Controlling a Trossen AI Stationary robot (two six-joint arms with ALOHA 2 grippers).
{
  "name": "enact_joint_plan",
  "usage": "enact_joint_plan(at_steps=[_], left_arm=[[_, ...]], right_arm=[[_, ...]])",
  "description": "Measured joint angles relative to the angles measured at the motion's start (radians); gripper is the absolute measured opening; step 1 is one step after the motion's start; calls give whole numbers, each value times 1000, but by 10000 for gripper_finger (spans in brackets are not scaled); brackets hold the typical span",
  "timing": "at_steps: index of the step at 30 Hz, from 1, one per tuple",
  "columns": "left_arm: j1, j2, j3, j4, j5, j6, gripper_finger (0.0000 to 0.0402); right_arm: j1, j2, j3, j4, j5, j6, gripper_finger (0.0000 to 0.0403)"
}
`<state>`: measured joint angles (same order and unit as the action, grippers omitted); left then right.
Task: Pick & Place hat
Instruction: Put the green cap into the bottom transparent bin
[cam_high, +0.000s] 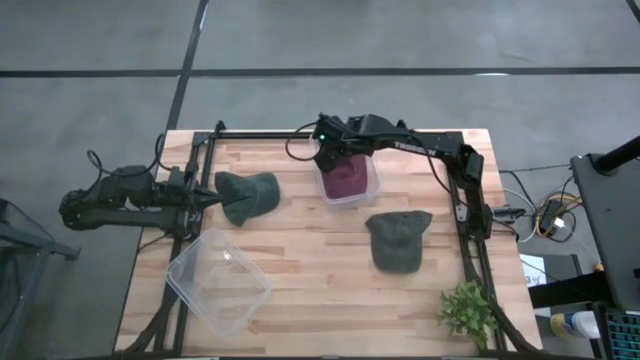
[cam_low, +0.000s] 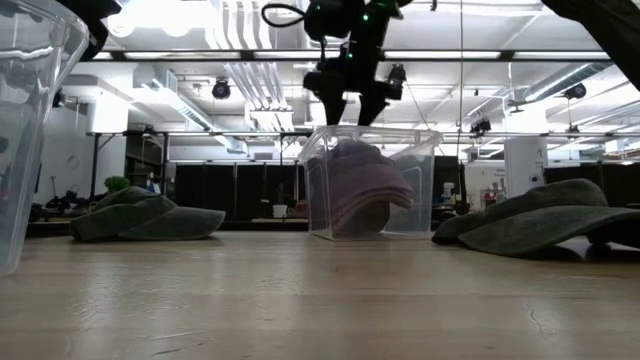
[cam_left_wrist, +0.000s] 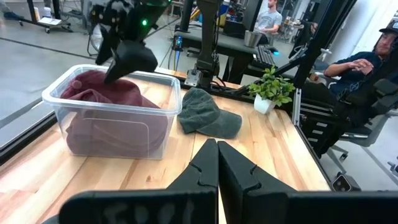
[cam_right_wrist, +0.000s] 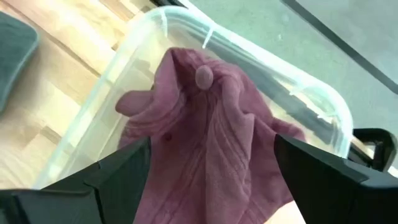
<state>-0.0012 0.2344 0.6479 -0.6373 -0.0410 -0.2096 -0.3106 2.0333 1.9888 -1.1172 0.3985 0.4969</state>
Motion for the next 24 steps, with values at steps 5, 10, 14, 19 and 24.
enact_joint_plan(at_steps=[5,10,14,19,24], left_arm=[[0,0,0,0,0,0,0],[0,0,0,0,0,0,0],[0,0,0,0,0,0,0],[0,0,0,0,1,0,0],[0,0,0,0,14,0,0]], right_arm=[[6,0,37,-5,-3,0,334],[28,1,-13,-6,-14,45,334],[66,-2,-19,-12,-13,69,334],[155,-69,-15,-38,41,83,334],[290,-156,-31,-176,152,214,334]])
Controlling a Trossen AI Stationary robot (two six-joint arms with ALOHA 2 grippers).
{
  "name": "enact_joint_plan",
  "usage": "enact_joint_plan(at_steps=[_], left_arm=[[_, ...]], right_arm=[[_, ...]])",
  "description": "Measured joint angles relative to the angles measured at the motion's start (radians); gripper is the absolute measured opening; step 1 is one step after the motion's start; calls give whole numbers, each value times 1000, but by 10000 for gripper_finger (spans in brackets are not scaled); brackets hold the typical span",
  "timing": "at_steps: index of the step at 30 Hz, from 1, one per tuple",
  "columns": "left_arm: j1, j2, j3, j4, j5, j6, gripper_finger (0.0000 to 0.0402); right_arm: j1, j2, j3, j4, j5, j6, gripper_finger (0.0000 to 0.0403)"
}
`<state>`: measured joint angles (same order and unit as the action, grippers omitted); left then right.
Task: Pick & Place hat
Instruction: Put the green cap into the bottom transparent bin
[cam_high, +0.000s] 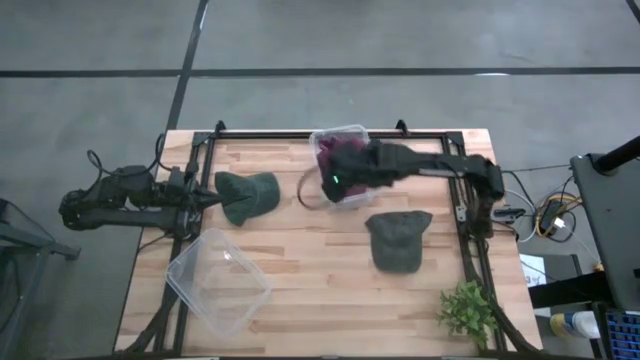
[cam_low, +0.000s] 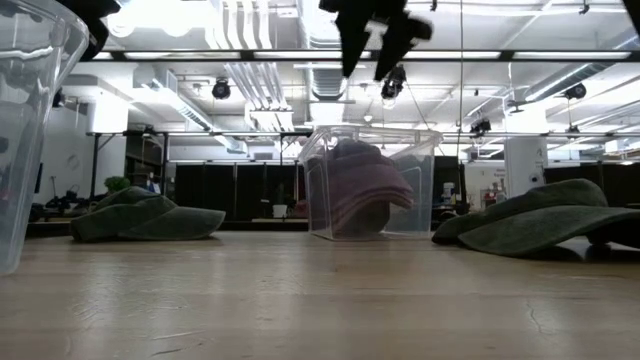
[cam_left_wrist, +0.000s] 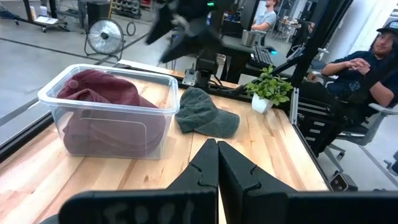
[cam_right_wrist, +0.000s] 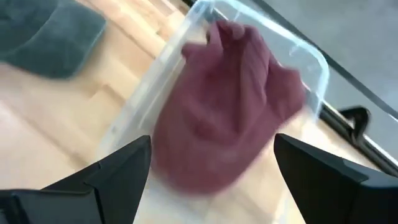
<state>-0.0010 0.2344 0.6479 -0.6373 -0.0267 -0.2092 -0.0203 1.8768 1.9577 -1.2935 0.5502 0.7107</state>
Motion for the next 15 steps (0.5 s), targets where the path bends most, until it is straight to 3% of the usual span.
enact_joint_plan(at_steps=[8,15], left_arm=[[0,0,0,0,4,4,0],[0,0,0,0,6,4,0]], right_arm=[[261,-98,-113,-37,-13,240,334],[450,-139,-195,-35,-97,326,334]])
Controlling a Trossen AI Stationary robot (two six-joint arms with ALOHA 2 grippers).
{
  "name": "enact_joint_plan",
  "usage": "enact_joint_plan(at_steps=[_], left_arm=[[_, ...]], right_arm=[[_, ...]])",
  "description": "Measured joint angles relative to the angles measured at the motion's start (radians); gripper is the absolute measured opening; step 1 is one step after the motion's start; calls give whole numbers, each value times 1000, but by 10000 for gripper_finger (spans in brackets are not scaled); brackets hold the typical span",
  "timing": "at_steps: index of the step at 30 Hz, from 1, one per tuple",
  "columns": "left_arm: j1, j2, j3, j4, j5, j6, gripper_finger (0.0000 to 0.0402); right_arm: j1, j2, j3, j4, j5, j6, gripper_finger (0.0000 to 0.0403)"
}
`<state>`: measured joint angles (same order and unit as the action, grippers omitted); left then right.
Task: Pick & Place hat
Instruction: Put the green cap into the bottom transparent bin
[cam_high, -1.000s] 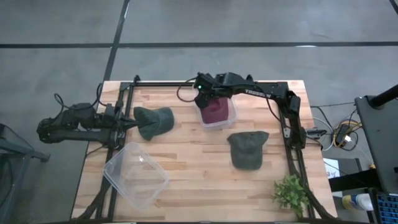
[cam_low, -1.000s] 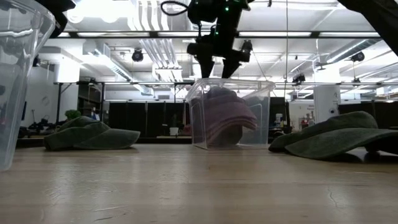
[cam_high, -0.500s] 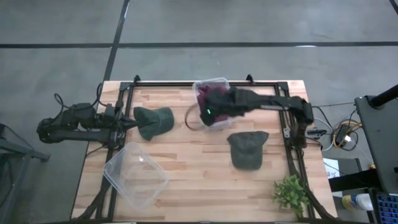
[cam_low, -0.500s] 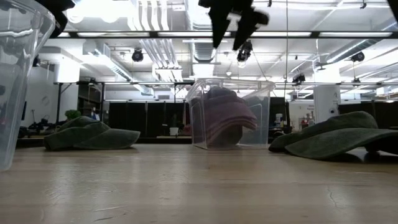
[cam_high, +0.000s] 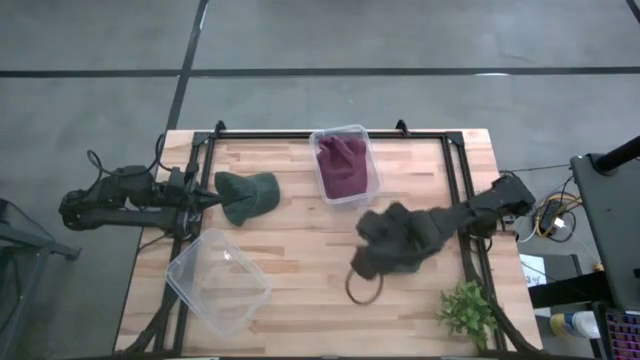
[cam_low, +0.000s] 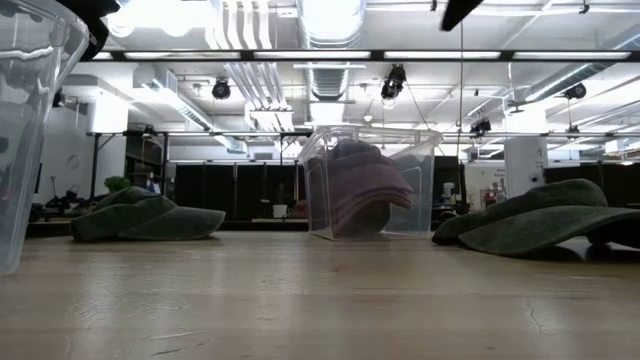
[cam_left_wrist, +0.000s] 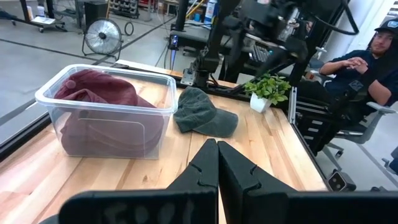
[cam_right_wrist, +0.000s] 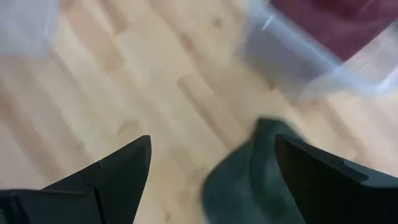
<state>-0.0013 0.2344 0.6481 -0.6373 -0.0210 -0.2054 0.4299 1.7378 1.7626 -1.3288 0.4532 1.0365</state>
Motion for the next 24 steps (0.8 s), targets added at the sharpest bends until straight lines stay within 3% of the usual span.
enact_joint_plan(at_steps=[9,24], left_arm=[[0,0,0,0,0,0,0],[0,0,0,0,-3,0,0]], right_arm=[[126,11,-11,4,-71,21,334],[130,12,-6,231,-61,-101,334]])
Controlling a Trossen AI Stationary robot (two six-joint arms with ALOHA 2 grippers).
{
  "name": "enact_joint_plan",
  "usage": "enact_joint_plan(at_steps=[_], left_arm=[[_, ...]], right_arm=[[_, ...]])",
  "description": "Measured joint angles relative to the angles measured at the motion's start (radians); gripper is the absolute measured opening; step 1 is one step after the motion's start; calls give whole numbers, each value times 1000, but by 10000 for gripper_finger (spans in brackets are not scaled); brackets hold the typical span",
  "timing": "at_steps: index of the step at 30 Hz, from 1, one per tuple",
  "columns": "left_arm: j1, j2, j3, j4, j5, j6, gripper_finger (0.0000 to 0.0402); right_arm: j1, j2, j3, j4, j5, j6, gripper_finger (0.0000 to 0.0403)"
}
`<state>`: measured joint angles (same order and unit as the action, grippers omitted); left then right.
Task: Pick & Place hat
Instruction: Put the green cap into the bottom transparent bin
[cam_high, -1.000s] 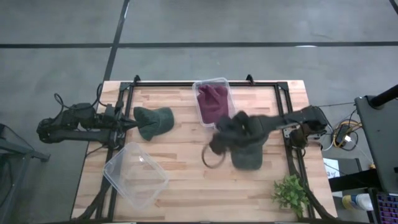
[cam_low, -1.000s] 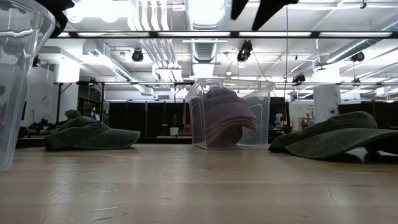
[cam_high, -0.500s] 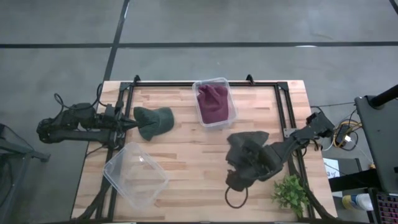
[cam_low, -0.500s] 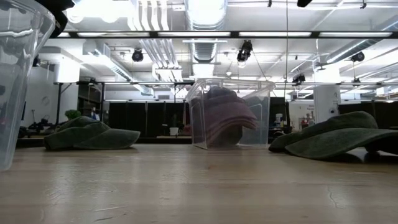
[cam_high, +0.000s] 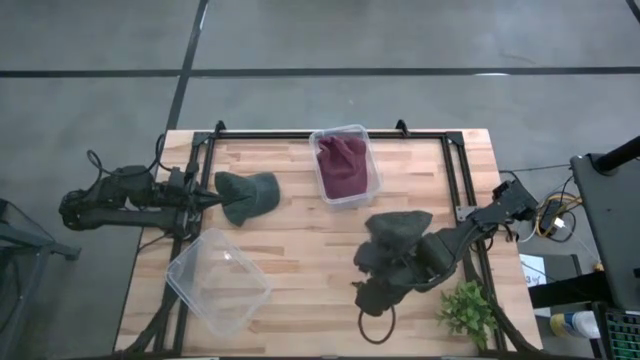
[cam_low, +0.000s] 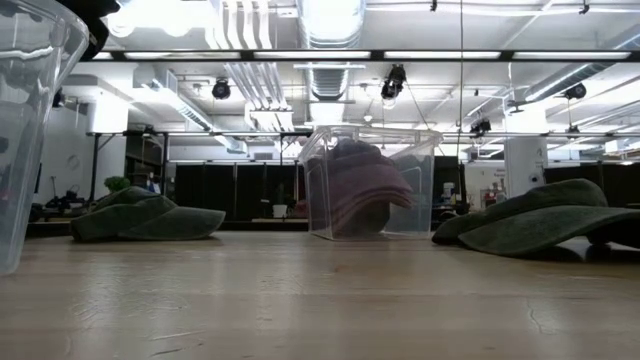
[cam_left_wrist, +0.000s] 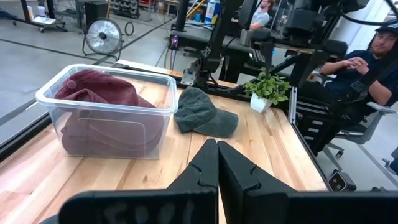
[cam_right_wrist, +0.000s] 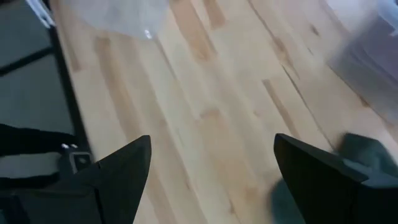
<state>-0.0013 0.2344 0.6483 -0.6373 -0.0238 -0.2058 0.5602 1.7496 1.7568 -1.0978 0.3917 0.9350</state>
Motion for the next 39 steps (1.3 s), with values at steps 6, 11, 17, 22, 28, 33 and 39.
enact_joint_plan(at_steps=[6,11,17,22,28,33,39], left_arm=[[0,0,0,0,0,0,0],[0,0,0,0,0,-6,0],[0,0,0,0,0,-6,0],[0,0,0,0,1,-7,0],[0,0,0,0,1,-7,0],[0,0,0,0,2,-7,0],[0,0,0,0,3,-7,0]], right_arm=[[-11,0,0,17,8,-11,334],[-11,0,0,18,8,132,334],[-11,0,0,43,8,168,334],[-14,0,0,72,11,166,334],[-15,0,0,135,11,162,334],[-12,0,0,191,11,95,334],[-6,0,0,218,-4,44,334]])
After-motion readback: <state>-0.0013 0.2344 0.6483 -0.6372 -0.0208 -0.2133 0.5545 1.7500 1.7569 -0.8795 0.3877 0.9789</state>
